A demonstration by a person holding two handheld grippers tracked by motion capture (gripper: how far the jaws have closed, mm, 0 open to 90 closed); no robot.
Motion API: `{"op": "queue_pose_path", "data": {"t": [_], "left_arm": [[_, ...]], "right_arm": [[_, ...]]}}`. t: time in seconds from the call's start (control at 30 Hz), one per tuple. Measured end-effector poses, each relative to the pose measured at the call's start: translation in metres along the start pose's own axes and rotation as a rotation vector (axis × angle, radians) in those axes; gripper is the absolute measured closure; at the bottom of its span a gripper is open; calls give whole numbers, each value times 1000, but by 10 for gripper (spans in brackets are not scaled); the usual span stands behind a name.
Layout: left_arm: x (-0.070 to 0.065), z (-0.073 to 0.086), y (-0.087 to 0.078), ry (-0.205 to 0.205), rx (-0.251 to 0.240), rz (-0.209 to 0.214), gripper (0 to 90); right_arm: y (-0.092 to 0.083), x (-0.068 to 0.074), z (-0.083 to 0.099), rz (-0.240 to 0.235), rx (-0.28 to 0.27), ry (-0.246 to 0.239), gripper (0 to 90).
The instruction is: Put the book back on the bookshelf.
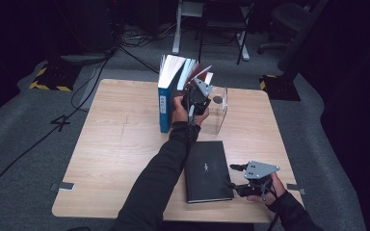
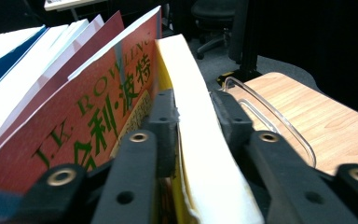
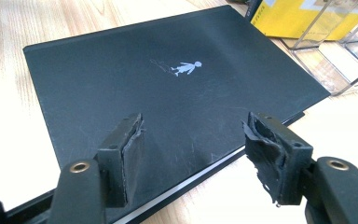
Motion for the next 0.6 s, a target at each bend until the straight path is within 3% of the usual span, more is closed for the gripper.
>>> {"op": "queue_pose_path", "data": {"t": [0.17,0.37,0.43,0.53,0.6], "left_arm": [[11,-1,2,-64,-38,-20,753],[10,-11,4,-56,-103,-36,754],[8,-11,7,-81,-126,-21,754],[8,-6,13,-97,-130,-15,753],[6,1,18,-105,-107,-12,752]], "right_arm": [[-1,0,0,-2,-3,0,383],[0,1,0,-5,-2,-1,384],[0,1,-1,-5,-1,-3,384],[0,2,-1,-6,-1,-6,384],[-1,2,-1,-4,-5,-10,387]]}}
Point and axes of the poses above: each handheld gripper's, and its own axes: y roughly forward along the jaws, z roughly out of its underside, x roughly to its left, the point moved 6 cm from there along y, roughly forward along the jaws, and after that the axes turned 10 degrees about -z, right-handed, at the moved point
